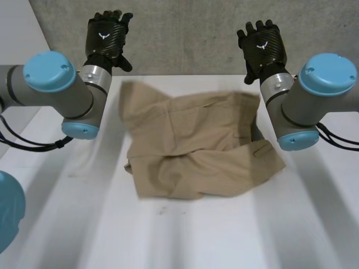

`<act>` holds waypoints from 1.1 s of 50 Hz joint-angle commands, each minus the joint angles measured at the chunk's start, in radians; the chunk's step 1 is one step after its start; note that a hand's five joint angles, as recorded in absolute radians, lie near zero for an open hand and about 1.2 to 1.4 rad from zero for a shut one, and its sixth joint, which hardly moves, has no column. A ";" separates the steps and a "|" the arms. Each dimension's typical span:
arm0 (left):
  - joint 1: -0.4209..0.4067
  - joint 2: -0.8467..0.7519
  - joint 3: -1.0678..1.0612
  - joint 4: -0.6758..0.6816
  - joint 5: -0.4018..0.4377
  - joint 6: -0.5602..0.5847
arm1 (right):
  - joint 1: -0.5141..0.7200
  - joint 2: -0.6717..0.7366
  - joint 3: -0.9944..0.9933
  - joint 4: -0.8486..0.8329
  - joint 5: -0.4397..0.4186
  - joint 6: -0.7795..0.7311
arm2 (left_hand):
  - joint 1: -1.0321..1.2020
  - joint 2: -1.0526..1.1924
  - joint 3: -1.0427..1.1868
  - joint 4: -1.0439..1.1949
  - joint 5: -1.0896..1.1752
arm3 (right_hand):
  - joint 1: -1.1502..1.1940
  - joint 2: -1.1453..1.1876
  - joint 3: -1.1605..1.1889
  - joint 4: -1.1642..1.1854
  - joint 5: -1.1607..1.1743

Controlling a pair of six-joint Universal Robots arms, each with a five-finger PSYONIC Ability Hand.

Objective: Fold the shorts.

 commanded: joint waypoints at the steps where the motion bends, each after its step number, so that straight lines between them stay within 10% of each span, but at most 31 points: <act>1: -0.003 0.060 -0.112 0.053 0.002 -0.001 | -0.002 -0.047 0.052 0.071 0.005 -0.018 | -0.026 -0.092 -0.097 -0.086 -0.092 | -0.028 -0.066 -0.069 -0.075 -0.082; 19: -0.078 0.515 -0.736 -0.150 -0.002 -0.010 | -0.072 -0.397 0.519 0.509 -0.025 -0.020 | 0.086 0.020 0.015 0.026 0.020 | -0.028 -0.066 -0.069 -0.075 -0.082; 27: -0.202 0.684 -1.028 -0.299 -0.008 -0.052 | -0.155 -0.512 0.746 0.509 -0.181 -0.046 | 0.397 0.331 0.326 0.337 0.331 | 0.272 0.235 0.231 0.225 0.218; 38: -0.317 0.628 -1.097 -0.352 -0.120 -0.221 | -0.235 -0.485 0.838 0.461 -0.277 -0.144 | 0.409 0.343 0.338 0.350 0.343 | 0.431 0.394 0.390 0.384 0.378; 55: -0.268 0.376 -0.958 -0.198 -0.162 -0.211 | -0.245 -0.287 0.781 0.191 -0.283 -0.216 | 0.395 0.329 0.323 0.335 0.329 | 0.399 0.362 0.358 0.352 0.345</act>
